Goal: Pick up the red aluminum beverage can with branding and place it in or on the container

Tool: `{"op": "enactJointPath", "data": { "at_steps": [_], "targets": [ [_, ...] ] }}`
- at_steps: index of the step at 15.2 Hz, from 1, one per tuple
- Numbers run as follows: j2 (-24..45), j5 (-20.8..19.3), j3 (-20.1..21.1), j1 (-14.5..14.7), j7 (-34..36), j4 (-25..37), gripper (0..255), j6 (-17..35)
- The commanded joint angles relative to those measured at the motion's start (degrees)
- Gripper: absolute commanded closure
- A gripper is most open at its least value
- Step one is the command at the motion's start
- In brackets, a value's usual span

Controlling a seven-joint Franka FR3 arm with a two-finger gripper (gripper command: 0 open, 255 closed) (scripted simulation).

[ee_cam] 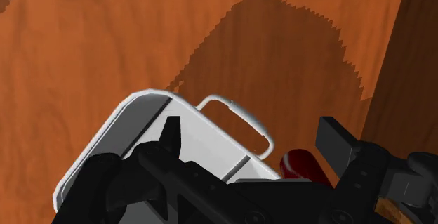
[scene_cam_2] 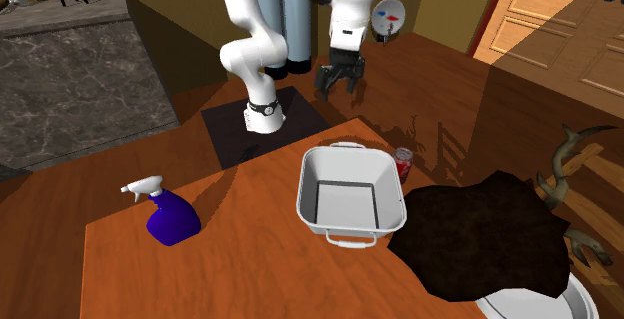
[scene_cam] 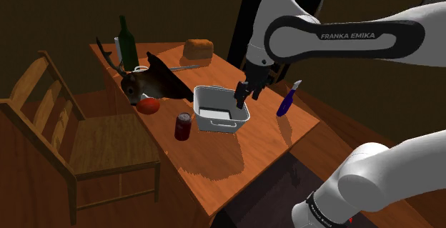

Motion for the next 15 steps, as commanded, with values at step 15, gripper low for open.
{"op": "enactJointPath", "data": {
  "at_steps": [15],
  "targets": [
    [33.8,-6.7,7.1,1.6,16.7,17.0,0,17.9]
  ]
}}
